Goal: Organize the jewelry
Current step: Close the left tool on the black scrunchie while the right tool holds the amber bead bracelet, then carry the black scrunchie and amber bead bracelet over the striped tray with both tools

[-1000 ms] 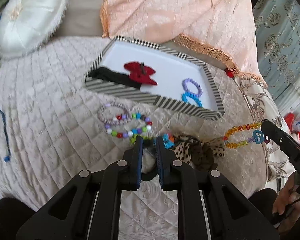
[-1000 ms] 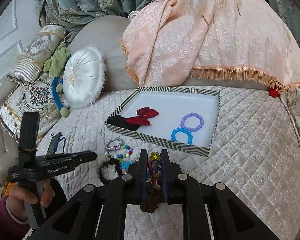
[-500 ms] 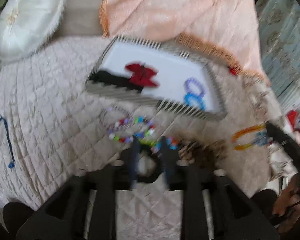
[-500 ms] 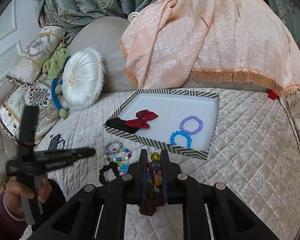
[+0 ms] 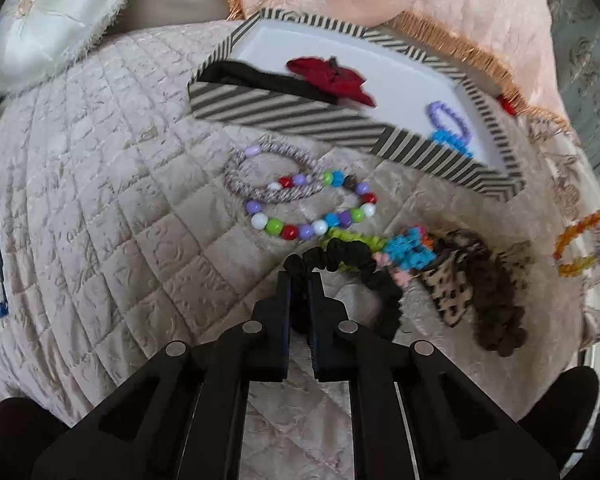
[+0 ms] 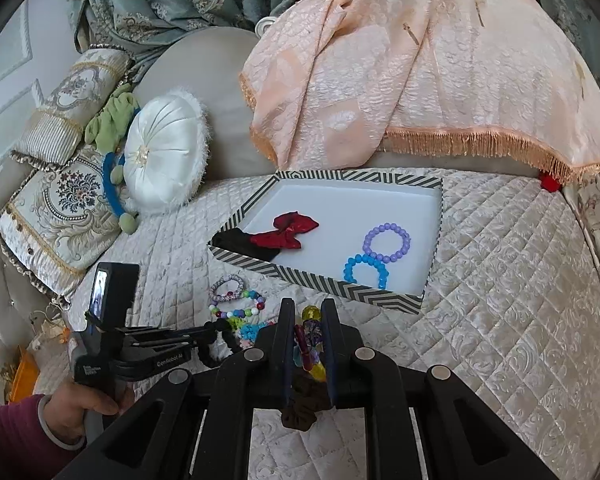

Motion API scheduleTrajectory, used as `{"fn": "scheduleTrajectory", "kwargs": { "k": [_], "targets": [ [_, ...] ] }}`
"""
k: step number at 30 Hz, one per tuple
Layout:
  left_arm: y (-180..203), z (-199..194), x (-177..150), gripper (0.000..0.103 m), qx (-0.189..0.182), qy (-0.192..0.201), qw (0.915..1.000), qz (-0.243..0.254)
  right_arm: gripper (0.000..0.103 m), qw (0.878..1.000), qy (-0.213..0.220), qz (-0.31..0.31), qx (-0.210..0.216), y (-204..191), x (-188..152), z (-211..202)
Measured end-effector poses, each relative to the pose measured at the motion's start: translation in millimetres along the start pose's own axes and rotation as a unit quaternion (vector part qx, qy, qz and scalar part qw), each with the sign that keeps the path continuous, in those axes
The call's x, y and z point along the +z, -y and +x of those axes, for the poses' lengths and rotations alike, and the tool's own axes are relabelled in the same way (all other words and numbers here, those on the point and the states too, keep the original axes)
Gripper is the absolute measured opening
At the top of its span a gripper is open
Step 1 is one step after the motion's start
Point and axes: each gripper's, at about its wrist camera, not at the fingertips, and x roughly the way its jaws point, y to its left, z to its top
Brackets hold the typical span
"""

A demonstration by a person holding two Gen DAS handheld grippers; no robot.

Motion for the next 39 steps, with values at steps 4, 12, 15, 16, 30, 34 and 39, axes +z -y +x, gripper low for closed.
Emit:
{"fn": "scheduleTrajectory", "kwargs": {
  "k": [4, 12, 15, 16, 30, 34, 39],
  "targets": [
    [2.5, -28.2, 10.3, 0.006, -0.027, 0.026, 0.9993, -0.002, 0.012, 1.0, 0.004, -0.002, 0.001, -0.5, 4.2, -1.5],
    [27.8, -72.3, 40.1, 0.006, -0.047, 0.072, 0.9961, 0.021, 0.012, 1.0, 0.014, -0.014, -0.001, -6.8, 17.8, -4.0],
    [37.1, -80.6, 50.4, 0.006, -0.041, 0.084, 0.9952, 0.029, 0.012, 1.0, 0.017, -0.016, -0.002, -7.5, 23.6, -3.2],
    [40.3, -81.5, 54.0, 0.006, -0.038, 0.088, 0.9948, 0.033, 0.012, 1.0, 0.018, -0.017, -0.003, -7.6, 25.9, -2.7],
    [68.1, -62.2, 90.4, 0.006, -0.02, 0.097, 0.9932, 0.061, 0.012, 1.0, 0.009, -0.024, -0.008, -0.8, 55.8, 25.7],
    [72.3, -46.2, 101.8, 0.006, -0.019, 0.089, 0.994, 0.06, 0.012, 1.0, 0.002, -0.023, -0.01, 6.0, 66.6, 41.2],
    [73.8, -22.1, 116.4, 0.006, -0.025, 0.077, 0.9953, 0.053, 0.012, 1.0, -0.014, -0.02, -0.013, 16.3, 80.9, 70.0]
  ]
}}
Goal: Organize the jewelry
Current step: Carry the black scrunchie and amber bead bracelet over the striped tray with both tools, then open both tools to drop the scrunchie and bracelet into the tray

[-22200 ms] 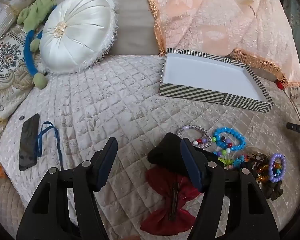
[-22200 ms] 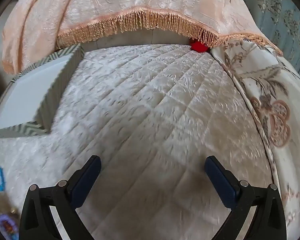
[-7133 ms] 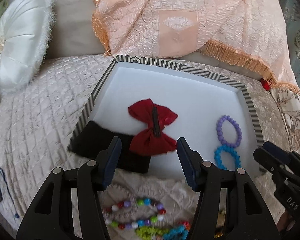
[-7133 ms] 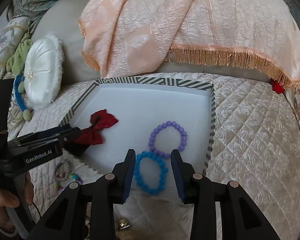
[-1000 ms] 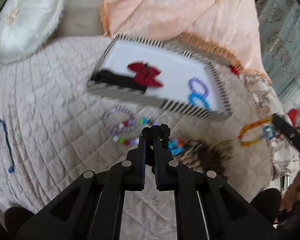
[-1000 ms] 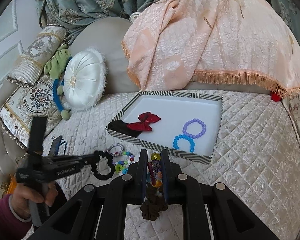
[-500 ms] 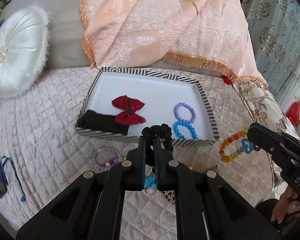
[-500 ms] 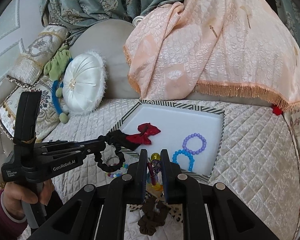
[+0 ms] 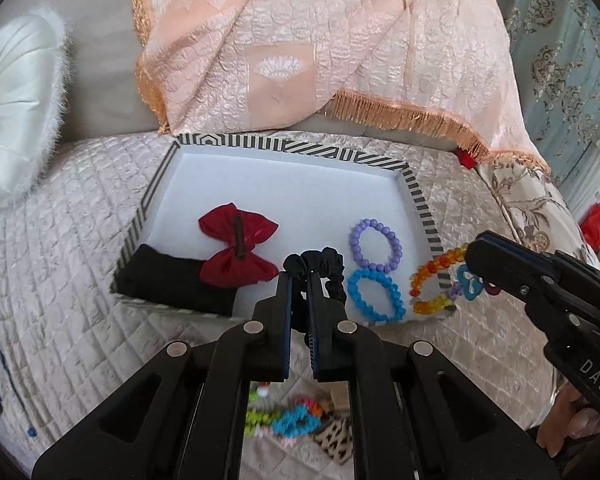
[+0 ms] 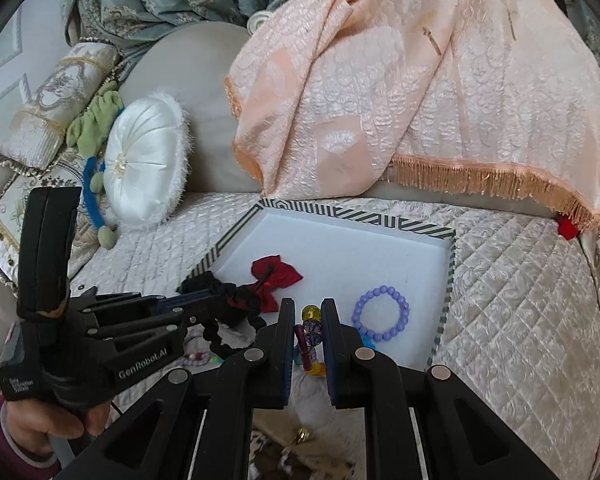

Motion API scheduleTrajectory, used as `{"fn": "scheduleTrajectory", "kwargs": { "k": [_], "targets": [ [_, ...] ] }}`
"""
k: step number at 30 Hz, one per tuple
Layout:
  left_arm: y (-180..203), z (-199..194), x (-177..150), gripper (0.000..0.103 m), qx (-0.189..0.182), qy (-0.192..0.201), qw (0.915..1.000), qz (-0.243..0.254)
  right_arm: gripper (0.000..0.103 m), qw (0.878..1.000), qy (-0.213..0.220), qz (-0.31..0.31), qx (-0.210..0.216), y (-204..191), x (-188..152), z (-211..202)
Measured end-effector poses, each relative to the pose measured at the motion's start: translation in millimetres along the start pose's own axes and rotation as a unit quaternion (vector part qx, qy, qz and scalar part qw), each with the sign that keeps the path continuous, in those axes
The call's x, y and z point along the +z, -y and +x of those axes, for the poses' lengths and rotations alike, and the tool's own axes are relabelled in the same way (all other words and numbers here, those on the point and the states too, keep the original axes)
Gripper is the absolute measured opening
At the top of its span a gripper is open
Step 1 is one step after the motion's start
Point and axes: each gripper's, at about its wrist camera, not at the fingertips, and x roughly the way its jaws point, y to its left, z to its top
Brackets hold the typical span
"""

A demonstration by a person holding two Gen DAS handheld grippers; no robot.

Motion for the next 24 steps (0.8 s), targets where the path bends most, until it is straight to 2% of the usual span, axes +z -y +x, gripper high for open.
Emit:
{"fn": "scheduleTrajectory", "kwargs": {
  "k": [5, 11, 18, 24],
  "targets": [
    [-10.2, 35.3, 7.2, 0.006, -0.006, -0.021, 0.9994, -0.027, 0.012, 1.0, -0.017, 0.021, 0.014, 11.9, 12.7, 35.7],
    [-25.5, 67.1, 3.2, 0.006, 0.012, -0.043, 0.9982, -0.04, 0.012, 0.998, -0.044, 0.039, 0.035, 17.2, 22.2, 89.2],
    [-33.0, 79.7, -2.7, 0.006, 0.026, -0.049, 0.9978, -0.035, 0.012, 0.992, -0.094, 0.079, -0.002, 47.6, 10.6, 137.7],
    [-29.6, 85.1, -6.0, 0.006, 0.033, -0.051, 0.9977, -0.029, 0.012, 0.992, -0.103, 0.075, -0.002, 47.1, 2.3, 147.3]
  ]
}}
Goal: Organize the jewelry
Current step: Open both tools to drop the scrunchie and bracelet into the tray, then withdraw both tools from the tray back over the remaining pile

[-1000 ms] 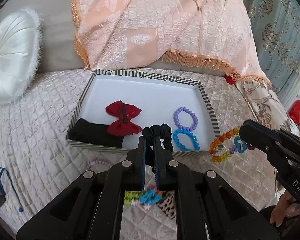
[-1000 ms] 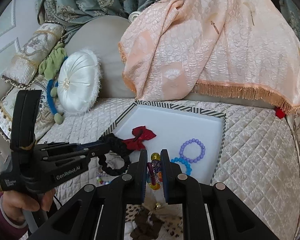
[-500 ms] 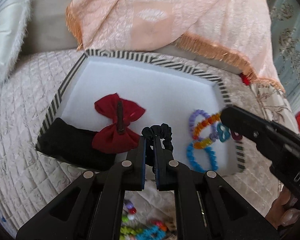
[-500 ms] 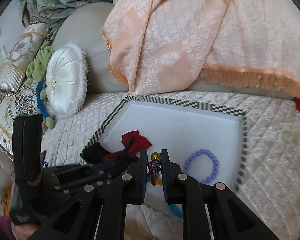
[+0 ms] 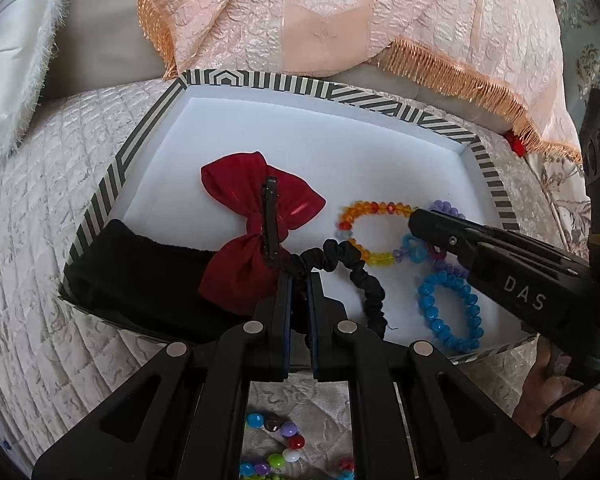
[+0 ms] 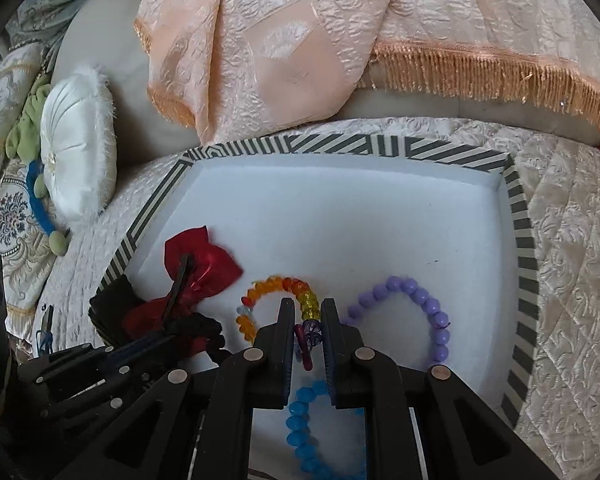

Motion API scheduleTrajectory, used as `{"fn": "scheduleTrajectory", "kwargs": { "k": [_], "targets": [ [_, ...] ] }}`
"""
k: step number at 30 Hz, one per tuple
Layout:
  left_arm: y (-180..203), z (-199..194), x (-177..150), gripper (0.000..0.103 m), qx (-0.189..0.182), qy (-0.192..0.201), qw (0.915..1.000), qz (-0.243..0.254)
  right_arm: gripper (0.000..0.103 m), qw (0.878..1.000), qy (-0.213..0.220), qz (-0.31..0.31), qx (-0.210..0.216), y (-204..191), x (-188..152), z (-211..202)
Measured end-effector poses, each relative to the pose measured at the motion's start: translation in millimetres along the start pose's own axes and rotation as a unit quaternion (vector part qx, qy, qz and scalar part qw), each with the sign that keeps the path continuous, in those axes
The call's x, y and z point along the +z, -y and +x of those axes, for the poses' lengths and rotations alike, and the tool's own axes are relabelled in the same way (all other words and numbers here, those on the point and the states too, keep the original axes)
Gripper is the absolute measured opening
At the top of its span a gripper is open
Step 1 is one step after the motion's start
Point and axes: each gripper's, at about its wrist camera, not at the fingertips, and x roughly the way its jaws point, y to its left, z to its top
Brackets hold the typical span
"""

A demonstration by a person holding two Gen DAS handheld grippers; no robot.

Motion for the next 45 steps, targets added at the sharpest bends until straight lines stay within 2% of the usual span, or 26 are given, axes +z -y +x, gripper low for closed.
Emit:
{"fn": "scheduleTrajectory", "kwargs": {
  "k": [5, 7, 8, 9, 11, 16, 25, 45],
  "targets": [
    [5.0, -0.2, -2.9, 0.009, 0.017, 0.003, 0.9997, 0.014, 0.012, 1.0, -0.017, 0.002, -0.004, -1.3, -2.4, 8.3],
    [6.5, -0.1, -4.0, 0.019, 0.024, 0.001, 0.9995, 0.019, 0.014, 1.0, -0.016, 0.003, -0.002, 0.5, -4.1, 7.6],
    [6.5, -0.5, -5.0, 0.031, 0.022, 0.0, 0.9996, 0.018, 0.02, 1.0, -0.014, 0.003, -0.004, 0.4, -5.0, 6.4],
    [6.0, -1.5, -5.8, 0.042, 0.016, 0.0, 0.9998, 0.015, 0.032, 1.0, -0.009, 0.006, -0.003, 0.8, -6.6, 3.1],
    [6.6, -5.3, -7.2, 0.05, 0.009, 0.003, 0.9999, 0.01, 0.039, 1.0, -0.002, 0.014, 0.009, 2.4, -8.6, -2.4],
    [9.8, -17.3, -11.2, 0.051, 0.021, 0.011, 0.9996, 0.018, 0.039, 1.0, 0.004, 0.016, 0.005, 2.6, -13.8, -18.1],
    [6.7, -47.7, -25.6, 0.051, 0.045, 0.04, 0.9979, 0.023, 0.039, 0.999, 0.041, 0.015, -0.019, -4.9, -29.9, -63.7],
    [-8.6, -119.9, -83.7, 0.051, 0.067, 0.09, 0.9937, 0.005, 0.04, 0.995, 0.081, -0.008, -0.052, -44.8, -104.7, -135.7]
  ]
}}
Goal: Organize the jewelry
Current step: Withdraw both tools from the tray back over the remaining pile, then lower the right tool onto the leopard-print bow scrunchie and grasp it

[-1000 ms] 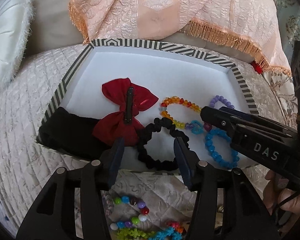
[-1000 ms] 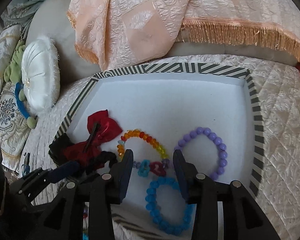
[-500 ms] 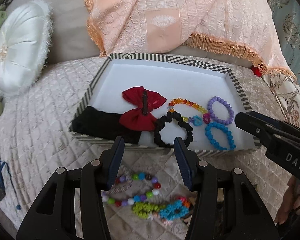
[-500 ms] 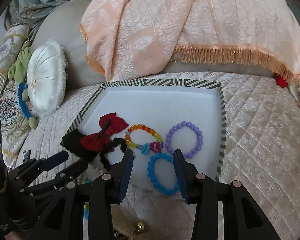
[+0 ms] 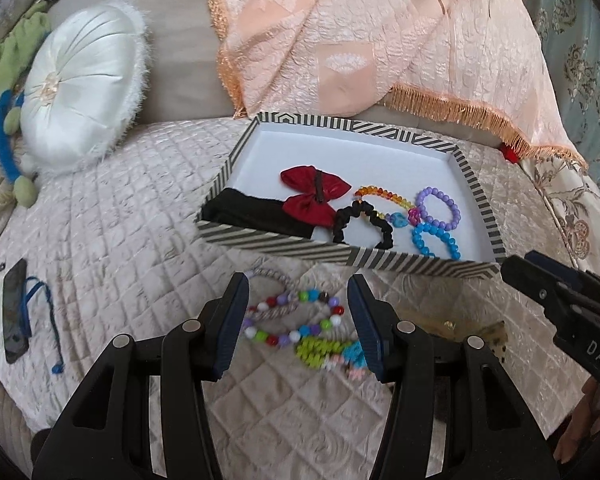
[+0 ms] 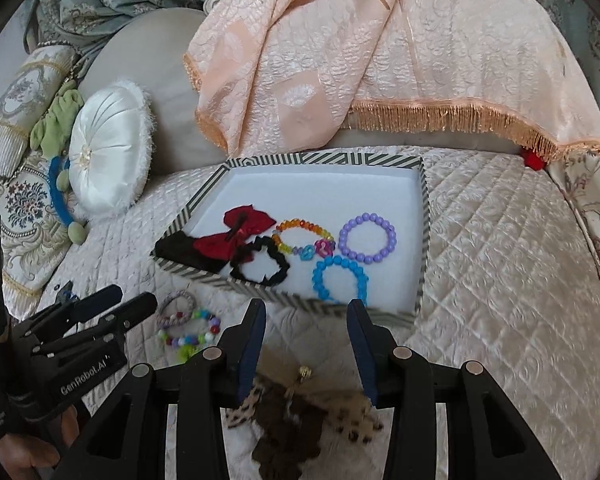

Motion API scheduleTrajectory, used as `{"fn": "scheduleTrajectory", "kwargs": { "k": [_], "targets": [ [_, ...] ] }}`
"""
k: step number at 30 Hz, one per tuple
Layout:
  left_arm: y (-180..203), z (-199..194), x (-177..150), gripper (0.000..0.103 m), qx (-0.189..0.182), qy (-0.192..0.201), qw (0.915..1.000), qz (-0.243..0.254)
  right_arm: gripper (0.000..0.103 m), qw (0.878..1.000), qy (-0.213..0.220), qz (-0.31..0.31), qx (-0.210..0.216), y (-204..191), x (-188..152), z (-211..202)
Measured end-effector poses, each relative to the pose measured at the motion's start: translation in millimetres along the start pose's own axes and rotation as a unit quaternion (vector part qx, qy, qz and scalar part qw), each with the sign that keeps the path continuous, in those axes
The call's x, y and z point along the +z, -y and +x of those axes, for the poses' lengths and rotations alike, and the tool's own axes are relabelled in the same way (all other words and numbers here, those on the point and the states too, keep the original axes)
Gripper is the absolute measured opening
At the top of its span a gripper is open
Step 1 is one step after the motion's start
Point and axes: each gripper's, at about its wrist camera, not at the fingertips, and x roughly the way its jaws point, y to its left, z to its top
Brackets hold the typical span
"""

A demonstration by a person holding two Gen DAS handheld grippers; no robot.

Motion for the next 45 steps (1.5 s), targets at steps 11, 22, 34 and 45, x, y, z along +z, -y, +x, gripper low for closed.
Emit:
{"fn": "scheduleTrajectory", "kwargs": {
  "k": [11, 22, 34, 45],
  "targets": [
    [-10.5, -39.2, -22.9, 0.051, 0.005, 0.027, 0.9996, -0.01, 0.043, 1.0, 0.005, -0.012, -0.006, -13.8, -31.5, -32.5],
    [-14.3, -70.8, -35.1, 0.051, 0.006, 0.051, 0.9985, -0.017, 0.046, 0.999, 0.025, -0.037, -0.015, -33.3, -44.6, -63.0],
    [-14.0, -87.4, -40.5, 0.051, 0.001, 0.061, 0.998, -0.02, 0.049, 0.997, 0.038, -0.059, -0.022, -46.9, -50.3, -80.2],
    [-14.1, -86.4, -43.2, 0.051, -0.005, 0.052, 0.9984, -0.022, 0.052, 0.997, 0.039, -0.061, -0.029, -48.1, -49.5, -84.4]
  ]
}}
